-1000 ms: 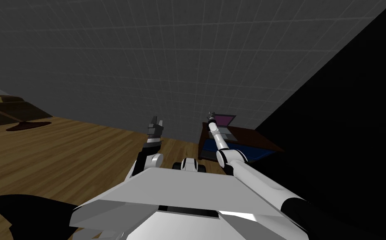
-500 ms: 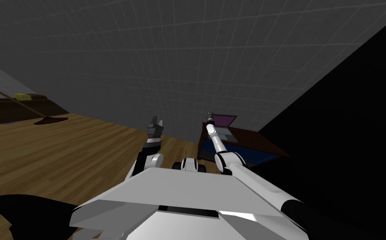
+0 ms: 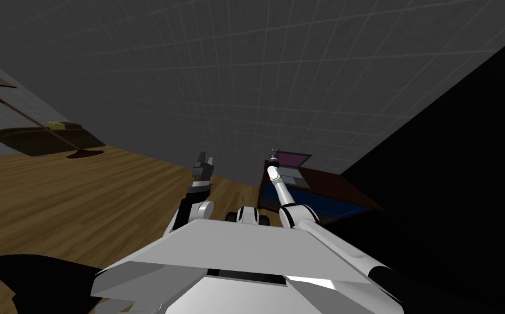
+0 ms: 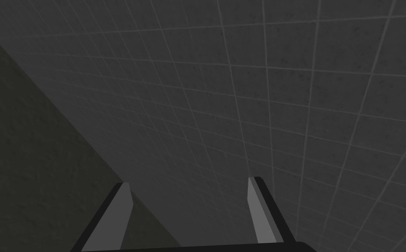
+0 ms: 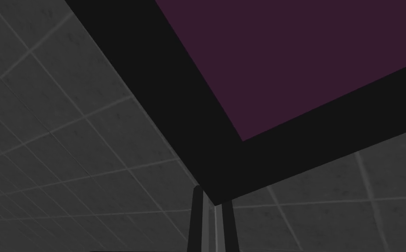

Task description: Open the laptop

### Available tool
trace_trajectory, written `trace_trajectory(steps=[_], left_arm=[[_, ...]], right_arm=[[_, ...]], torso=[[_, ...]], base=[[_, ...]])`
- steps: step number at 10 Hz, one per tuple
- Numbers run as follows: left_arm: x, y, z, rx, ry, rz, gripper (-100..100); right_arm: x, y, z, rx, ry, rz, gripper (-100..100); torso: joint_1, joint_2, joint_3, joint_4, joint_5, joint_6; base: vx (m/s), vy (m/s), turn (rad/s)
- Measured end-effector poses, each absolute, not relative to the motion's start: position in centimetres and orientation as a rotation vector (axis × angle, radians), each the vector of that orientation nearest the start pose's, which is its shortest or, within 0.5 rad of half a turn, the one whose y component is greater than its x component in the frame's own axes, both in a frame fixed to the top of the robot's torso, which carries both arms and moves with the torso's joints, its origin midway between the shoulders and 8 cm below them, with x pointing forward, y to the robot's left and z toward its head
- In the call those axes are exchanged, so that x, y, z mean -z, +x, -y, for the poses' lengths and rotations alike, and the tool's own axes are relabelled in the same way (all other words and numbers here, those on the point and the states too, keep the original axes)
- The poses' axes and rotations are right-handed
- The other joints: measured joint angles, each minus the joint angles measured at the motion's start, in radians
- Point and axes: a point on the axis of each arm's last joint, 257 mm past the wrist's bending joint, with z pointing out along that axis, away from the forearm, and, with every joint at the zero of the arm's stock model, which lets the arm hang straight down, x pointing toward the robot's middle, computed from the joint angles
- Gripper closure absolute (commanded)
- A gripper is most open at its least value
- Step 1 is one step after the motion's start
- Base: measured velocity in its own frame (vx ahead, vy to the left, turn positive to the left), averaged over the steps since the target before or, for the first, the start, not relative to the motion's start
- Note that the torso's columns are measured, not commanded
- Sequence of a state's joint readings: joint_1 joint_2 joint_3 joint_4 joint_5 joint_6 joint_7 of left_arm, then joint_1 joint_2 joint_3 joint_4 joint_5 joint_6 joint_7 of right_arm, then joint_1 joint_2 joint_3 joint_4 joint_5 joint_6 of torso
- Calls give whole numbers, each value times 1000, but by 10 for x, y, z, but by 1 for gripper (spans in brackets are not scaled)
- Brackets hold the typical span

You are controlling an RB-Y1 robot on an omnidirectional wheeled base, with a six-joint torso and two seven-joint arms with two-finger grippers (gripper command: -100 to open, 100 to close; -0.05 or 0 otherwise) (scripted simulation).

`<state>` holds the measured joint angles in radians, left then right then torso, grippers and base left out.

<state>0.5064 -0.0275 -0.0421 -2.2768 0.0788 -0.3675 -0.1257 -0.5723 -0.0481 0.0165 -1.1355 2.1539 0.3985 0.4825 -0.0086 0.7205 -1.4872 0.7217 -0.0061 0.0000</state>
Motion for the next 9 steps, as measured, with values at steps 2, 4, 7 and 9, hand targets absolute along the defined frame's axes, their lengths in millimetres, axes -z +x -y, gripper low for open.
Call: trace_trajectory(steps=[2,4,7,9], left_arm=[[6,366,-279,1248,-793,-683,0],[6,366,-279,1248,-793,-682,0],[6,366,-279,1248,-793,-682,0],[6,366,-279,1248,-793,-682,0]], right_arm=[[56,648,192,1087,-551,-1140,100],[60,643,194,1097,-542,-1147,100],[65,623,195,1121,-495,-1148,-100],[70,627,221,1162,-525,-1139,-100]], torso=[[3,2,1,5,2,1],[6,0,0,3,3,1],[9,16,10,15,6,1],[8,20,13,18,6,2]], base=[[-20,-95,87],[-16,-27,72],[-12,-50,66],[-16,-8,60]])
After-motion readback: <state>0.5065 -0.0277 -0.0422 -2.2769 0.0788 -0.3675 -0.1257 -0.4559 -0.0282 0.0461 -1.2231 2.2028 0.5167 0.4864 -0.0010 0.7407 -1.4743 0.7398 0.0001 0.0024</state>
